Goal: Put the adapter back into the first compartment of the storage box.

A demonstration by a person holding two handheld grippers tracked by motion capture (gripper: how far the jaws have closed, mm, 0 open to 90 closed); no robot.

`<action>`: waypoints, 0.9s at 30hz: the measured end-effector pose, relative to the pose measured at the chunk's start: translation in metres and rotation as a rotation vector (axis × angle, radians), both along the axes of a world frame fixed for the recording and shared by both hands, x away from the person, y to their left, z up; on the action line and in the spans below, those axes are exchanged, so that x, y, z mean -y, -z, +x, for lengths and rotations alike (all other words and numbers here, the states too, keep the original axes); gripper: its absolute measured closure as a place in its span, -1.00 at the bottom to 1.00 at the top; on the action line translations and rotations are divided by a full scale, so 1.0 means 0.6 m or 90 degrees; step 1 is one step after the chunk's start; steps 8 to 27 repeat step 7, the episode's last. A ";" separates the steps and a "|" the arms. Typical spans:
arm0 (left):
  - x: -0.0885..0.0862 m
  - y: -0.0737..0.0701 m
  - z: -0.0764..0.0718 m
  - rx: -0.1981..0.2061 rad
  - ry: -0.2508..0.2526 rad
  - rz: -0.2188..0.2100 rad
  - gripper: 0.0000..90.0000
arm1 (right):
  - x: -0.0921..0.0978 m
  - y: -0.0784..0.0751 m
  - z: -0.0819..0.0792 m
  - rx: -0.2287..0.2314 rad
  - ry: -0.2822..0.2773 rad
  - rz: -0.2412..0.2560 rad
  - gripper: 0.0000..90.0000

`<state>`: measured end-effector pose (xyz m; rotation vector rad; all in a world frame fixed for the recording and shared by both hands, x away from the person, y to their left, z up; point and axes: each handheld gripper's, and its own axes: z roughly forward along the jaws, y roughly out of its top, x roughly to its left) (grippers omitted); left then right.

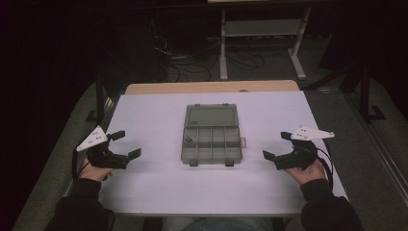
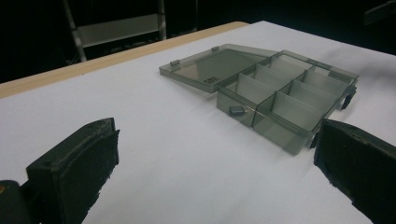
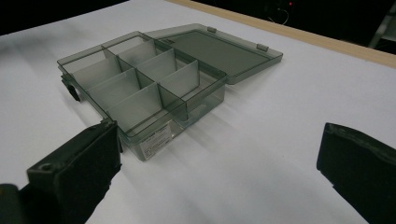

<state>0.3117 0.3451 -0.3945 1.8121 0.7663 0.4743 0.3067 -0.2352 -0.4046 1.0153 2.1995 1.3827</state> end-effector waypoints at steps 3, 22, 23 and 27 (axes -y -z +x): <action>-0.004 0.002 -0.004 0.002 -0.006 -0.004 -1.00 | 0.000 0.000 0.000 -0.001 -0.001 -0.001 -1.00; -0.008 0.003 -0.005 0.007 -0.010 -0.012 -1.00 | -0.001 0.001 0.000 -0.002 -0.001 -0.002 -1.00; -0.008 0.003 -0.005 0.007 -0.010 -0.012 -1.00 | -0.001 0.001 0.000 -0.002 -0.001 -0.002 -1.00; -0.008 0.003 -0.005 0.007 -0.010 -0.012 -1.00 | -0.001 0.001 0.000 -0.002 -0.001 -0.002 -1.00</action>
